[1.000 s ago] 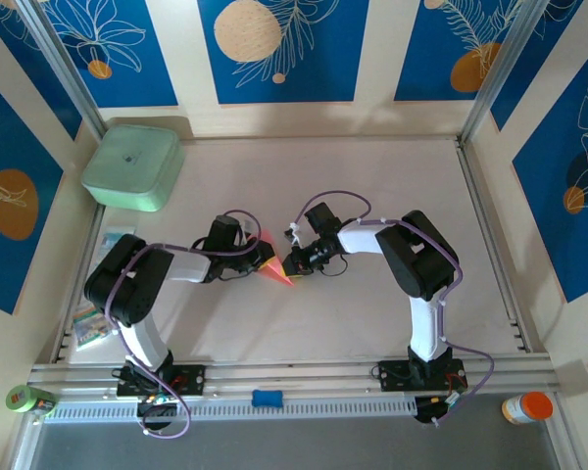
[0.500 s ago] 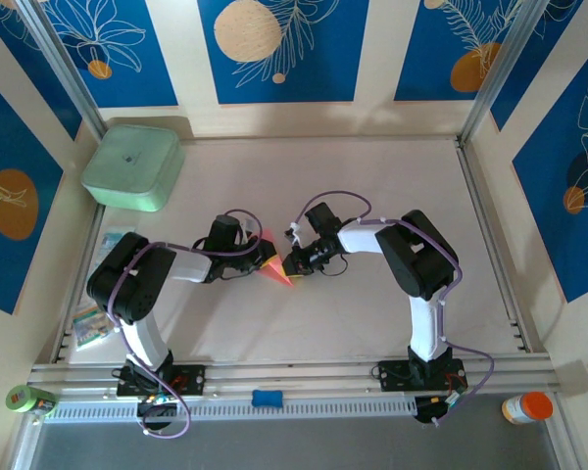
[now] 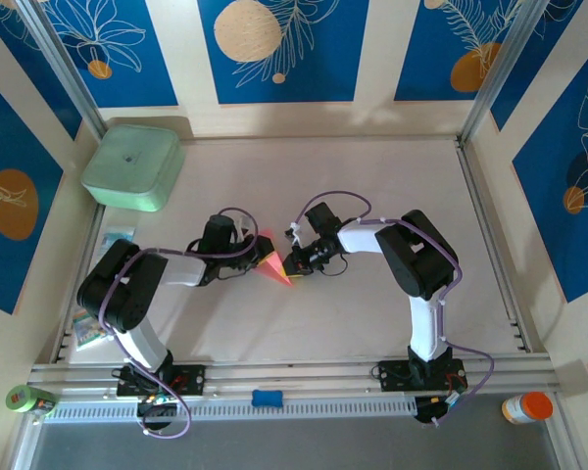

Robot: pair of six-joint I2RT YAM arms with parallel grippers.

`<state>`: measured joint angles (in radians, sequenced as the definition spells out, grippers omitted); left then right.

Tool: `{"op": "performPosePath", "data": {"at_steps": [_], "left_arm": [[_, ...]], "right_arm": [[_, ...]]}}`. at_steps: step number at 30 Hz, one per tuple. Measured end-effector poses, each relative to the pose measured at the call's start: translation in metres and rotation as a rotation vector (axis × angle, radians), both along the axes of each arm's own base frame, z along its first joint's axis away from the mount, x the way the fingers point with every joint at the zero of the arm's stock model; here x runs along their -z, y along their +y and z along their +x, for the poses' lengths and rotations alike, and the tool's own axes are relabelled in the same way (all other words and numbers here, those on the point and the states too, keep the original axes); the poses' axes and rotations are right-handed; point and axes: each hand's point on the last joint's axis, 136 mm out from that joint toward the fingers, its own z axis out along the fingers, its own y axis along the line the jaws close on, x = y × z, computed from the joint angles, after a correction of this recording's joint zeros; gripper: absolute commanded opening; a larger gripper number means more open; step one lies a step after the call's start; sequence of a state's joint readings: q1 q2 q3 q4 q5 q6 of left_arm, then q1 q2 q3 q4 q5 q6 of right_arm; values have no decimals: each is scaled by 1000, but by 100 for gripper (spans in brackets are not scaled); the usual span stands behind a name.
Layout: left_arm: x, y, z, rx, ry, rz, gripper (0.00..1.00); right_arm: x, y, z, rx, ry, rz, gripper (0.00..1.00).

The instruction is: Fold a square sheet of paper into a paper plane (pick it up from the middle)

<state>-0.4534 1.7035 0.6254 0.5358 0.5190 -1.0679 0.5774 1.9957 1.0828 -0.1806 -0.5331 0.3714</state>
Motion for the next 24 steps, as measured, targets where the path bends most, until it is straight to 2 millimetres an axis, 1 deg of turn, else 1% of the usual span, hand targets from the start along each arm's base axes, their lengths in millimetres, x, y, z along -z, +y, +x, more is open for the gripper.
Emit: {"op": "performPosePath", "data": {"at_steps": [6, 12, 16, 20, 24], "left_arm": [[6, 1, -3, 0, 12, 6, 21], [22, 2, -4, -3, 46, 16, 20], [23, 1, -2, -6, 45, 9, 20], [23, -1, 0, -8, 44, 2, 20], [24, -1, 1, -9, 48, -1, 20]], "right_arm": [[0, 0, 0, 3, 2, -2, 0], [0, 0, 0, 6, 4, -2, 0], [0, 0, 0, 6, 5, -2, 0], [0, 0, 1, 8, 10, 0, 9], [0, 0, 0, 10, 15, 3, 11]]}}
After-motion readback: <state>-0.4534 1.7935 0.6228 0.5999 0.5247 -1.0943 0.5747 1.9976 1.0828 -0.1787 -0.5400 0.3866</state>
